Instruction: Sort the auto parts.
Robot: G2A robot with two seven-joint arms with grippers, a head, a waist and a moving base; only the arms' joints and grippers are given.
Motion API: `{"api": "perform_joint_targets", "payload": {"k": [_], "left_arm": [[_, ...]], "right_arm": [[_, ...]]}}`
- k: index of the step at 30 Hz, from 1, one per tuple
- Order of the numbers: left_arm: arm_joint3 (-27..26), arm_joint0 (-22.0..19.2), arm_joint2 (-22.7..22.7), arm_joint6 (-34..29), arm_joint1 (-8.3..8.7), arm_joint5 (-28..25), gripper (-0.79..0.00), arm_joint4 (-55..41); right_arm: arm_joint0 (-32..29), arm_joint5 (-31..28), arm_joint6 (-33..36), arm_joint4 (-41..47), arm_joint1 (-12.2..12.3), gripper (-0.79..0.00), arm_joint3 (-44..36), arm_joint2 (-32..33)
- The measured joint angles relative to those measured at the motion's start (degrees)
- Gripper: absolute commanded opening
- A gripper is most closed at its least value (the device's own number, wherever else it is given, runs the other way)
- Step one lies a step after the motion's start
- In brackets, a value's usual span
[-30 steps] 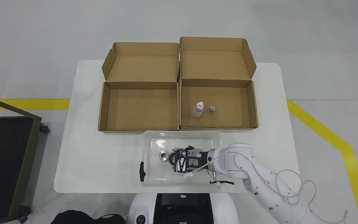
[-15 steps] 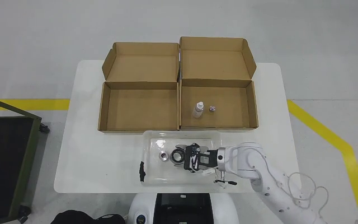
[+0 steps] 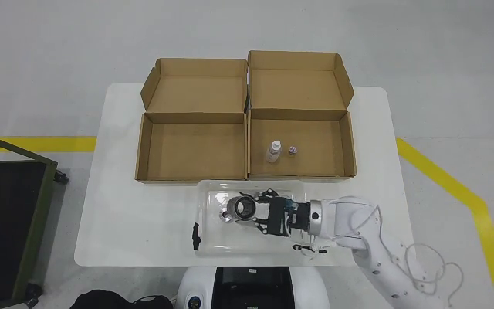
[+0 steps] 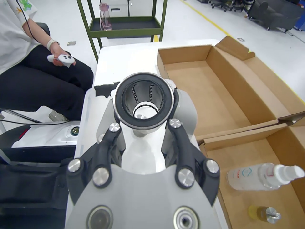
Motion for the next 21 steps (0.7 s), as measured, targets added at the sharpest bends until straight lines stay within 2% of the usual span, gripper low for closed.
{"api": "perform_joint_targets", "payload": {"k": [8, 21], "left_arm": [[0.00, 0.00, 0.00, 0.00, 0.00, 0.00, 0.000, 0.00], [0.00, 0.00, 0.00, 0.00, 0.00, 0.00, 0.000, 0.00]], "right_arm": [[2.39, 0.17, -4.93, 1.69, -0.10, -0.785, -3.09, 2.33], [3.63, 5.78, -12.50, 2.89, -0.45, -0.785, -7.62, 6.25]]}}
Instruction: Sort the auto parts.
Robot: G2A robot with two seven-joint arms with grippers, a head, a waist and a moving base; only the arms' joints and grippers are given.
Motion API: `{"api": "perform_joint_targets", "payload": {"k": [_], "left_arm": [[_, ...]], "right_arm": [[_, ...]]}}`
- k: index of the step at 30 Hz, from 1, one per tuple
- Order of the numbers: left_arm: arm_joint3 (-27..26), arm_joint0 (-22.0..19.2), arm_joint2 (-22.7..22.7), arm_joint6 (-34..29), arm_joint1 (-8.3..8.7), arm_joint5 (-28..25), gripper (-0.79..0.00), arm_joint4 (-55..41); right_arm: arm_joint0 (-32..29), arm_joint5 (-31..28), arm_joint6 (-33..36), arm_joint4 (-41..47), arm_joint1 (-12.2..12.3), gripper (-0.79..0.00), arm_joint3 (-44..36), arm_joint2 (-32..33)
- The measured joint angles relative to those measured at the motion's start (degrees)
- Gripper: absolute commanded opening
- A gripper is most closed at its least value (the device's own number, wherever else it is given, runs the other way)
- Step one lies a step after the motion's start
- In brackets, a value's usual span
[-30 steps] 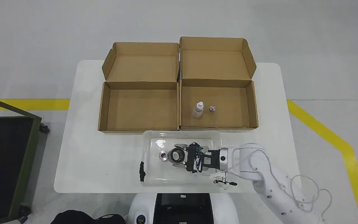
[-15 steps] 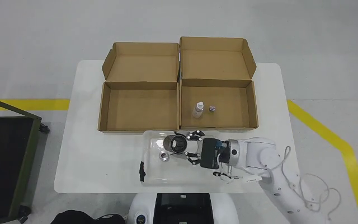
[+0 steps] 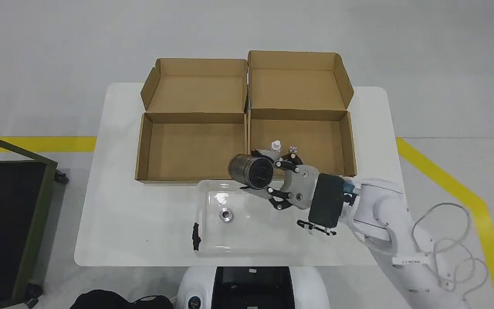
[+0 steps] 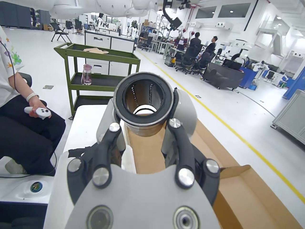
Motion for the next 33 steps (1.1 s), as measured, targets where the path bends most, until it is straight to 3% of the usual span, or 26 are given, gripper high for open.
{"api": "perform_joint_targets", "payload": {"k": [22, 33], "left_arm": [[0.00, 0.00, 0.00, 0.00, 0.00, 0.00, 0.000, 0.00], [0.00, 0.00, 0.00, 0.00, 0.00, 0.00, 0.000, 0.00]], "right_arm": [[0.59, 1.59, -4.61, 0.07, -0.55, -0.785, -2.60, 1.40], [2.83, 1.07, 0.22, -3.19, -1.25, -0.785, 2.86, -3.54]]}}
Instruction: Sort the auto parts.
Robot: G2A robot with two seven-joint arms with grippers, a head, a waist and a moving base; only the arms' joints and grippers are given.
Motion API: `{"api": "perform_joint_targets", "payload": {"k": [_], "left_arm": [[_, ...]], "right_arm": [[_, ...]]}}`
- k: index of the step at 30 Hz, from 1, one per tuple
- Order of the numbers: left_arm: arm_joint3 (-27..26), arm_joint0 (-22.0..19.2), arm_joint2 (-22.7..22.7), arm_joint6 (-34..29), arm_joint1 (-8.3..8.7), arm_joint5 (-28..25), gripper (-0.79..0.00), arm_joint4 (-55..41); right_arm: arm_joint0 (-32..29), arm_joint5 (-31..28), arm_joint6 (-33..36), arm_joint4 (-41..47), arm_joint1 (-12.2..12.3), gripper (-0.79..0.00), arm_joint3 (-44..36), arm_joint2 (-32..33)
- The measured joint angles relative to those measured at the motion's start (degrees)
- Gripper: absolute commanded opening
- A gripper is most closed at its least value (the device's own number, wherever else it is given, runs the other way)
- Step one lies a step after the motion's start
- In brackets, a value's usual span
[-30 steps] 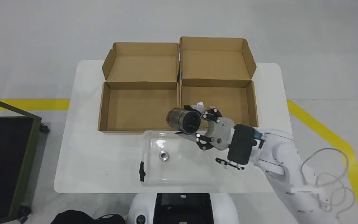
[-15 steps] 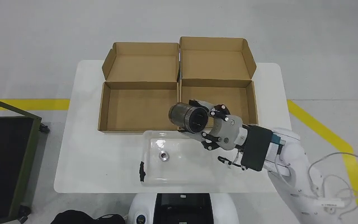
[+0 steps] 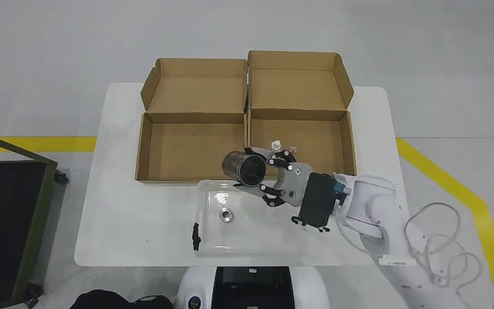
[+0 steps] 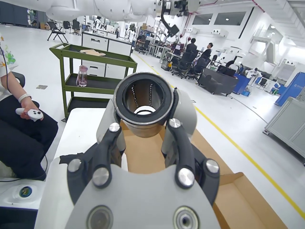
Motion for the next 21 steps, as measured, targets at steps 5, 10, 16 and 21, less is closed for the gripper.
{"api": "perform_joint_targets", "payload": {"k": [5, 10, 16, 21], "left_arm": [[0.00, 0.00, 0.00, 0.00, 0.00, 0.00, 0.000, 0.00], [0.00, 0.00, 0.00, 0.00, 0.00, 0.00, 0.000, 0.00], [0.00, 0.00, 0.00, 0.00, 0.00, 0.00, 0.000, 0.00], [0.00, 0.00, 0.00, 0.00, 0.00, 0.00, 0.000, 0.00]], "right_arm": [[2.26, 1.64, 3.27, 0.56, -0.75, -0.785, 4.11, -3.10], [4.66, 3.54, 7.63, 1.68, -1.54, -0.785, 7.94, -5.67], [7.81, 5.89, 13.57, 3.25, -2.62, -0.785, 12.31, -8.64], [10.78, 7.16, 17.05, 5.27, -3.74, -0.785, 17.08, -11.29]]}}
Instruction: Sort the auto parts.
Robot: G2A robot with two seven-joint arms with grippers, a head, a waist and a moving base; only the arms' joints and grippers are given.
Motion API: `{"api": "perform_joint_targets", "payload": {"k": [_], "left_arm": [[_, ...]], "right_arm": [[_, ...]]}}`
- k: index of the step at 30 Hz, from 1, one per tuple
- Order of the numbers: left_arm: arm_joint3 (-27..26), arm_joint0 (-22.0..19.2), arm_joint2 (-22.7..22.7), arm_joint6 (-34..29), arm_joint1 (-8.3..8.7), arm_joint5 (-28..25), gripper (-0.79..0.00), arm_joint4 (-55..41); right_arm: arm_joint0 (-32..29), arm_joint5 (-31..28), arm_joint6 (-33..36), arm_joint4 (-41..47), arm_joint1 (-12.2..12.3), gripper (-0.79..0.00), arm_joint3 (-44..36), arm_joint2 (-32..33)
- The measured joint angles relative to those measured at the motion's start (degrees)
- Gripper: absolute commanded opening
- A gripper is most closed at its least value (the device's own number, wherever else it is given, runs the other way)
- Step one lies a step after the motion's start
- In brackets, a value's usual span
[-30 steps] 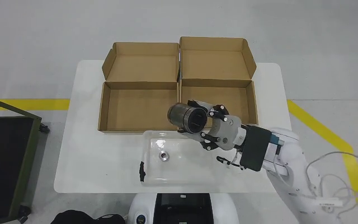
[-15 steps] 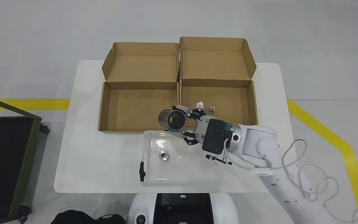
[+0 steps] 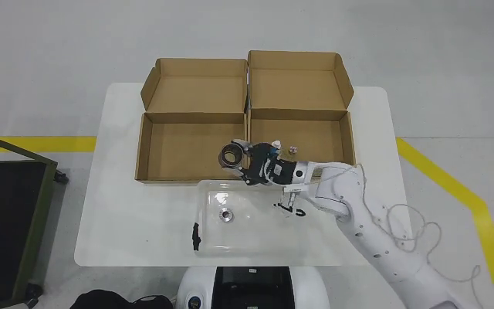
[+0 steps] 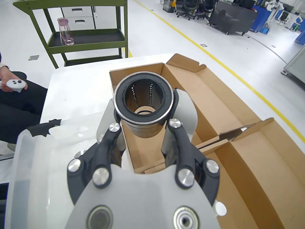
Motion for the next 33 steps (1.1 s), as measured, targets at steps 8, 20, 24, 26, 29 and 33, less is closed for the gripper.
{"api": "perform_joint_targets", "payload": {"k": [8, 20, 24, 26, 29, 33], "left_arm": [[0.00, 0.00, 0.00, 0.00, 0.00, 0.00, 0.000, 0.00], [0.00, 0.00, 0.00, 0.00, 0.00, 0.00, 0.000, 0.00], [0.00, 0.00, 0.00, 0.00, 0.00, 0.00, 0.000, 0.00], [0.00, 0.00, 0.00, 0.00, 0.00, 0.00, 0.000, 0.00], [0.00, 0.00, 0.00, 0.00, 0.00, 0.00, 0.000, 0.00], [0.00, 0.00, 0.00, 0.00, 0.00, 0.00, 0.000, 0.00]], "right_arm": [[5.11, 0.68, 4.91, 2.49, -2.21, -0.785, 7.43, -5.13], [13.30, 0.80, 10.15, 5.06, -6.00, -0.785, 17.58, -11.27], [15.38, 1.09, 11.53, 5.84, -7.22, -0.785, 21.29, -12.72], [16.01, 1.07, 11.62, 5.80, -7.70, -0.785, 22.70, -13.32], [16.80, 1.30, 11.93, 5.16, -8.36, -0.733, 24.68, -14.14], [17.62, 1.34, 12.21, 4.89, -9.12, -0.683, 26.76, -14.72]]}}
